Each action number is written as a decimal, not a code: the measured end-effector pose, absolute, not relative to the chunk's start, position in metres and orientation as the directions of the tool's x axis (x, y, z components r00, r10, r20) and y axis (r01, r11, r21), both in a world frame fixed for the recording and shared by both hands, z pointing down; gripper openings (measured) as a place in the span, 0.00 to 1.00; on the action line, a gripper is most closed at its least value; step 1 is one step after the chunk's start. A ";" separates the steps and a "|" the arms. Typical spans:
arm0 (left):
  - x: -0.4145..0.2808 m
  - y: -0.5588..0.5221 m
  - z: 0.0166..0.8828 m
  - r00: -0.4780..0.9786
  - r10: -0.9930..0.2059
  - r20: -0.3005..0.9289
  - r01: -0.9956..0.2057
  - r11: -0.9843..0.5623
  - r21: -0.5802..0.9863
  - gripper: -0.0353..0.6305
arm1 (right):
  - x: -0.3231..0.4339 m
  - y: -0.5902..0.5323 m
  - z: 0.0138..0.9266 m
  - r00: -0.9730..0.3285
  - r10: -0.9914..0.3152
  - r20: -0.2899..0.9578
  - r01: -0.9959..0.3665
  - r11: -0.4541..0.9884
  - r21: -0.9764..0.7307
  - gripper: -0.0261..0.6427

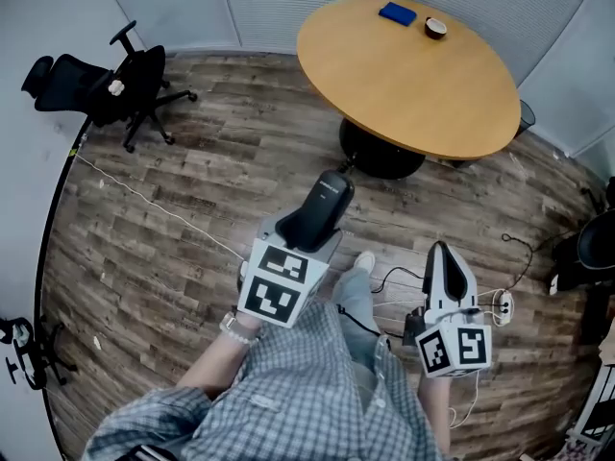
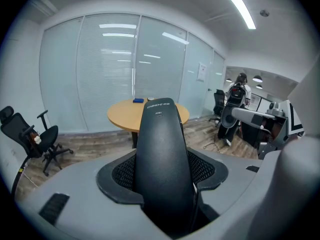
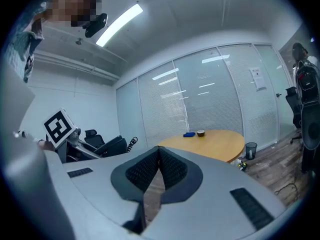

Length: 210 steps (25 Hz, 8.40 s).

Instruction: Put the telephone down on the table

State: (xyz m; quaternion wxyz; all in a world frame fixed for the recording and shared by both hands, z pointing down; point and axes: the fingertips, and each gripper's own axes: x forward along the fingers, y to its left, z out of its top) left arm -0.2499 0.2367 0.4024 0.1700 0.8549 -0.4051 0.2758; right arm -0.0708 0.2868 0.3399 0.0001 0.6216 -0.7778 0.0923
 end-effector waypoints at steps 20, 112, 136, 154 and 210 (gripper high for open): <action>-0.172 0.074 0.406 0.468 -0.624 0.626 -0.845 -0.524 0.110 0.47 | 0.011 0.093 0.339 -0.330 -0.930 0.164 -0.942 0.311 -0.128 0.05; 0.226 -0.363 0.544 0.373 -0.506 0.778 -0.888 -0.437 0.141 0.47 | 0.338 -0.180 0.415 -0.232 -0.907 0.351 -0.959 0.153 -0.237 0.05; 0.230 -0.406 0.614 0.134 -0.554 0.822 -0.933 -0.349 -0.083 0.48 | 0.351 -0.180 0.432 -0.236 -0.882 0.408 -0.958 0.142 -0.249 0.06; 0.241 -0.399 0.590 0.293 -0.594 0.749 -0.878 -0.478 -0.035 0.52 | 0.341 -0.166 0.419 -0.217 -0.896 0.387 -0.962 0.129 -0.240 0.05; 0.039 -0.209 0.333 0.632 -0.722 0.280 -0.738 -0.672 -0.066 0.06 | 0.140 -0.181 0.296 -0.407 -0.911 0.068 -0.913 0.403 -0.068 0.05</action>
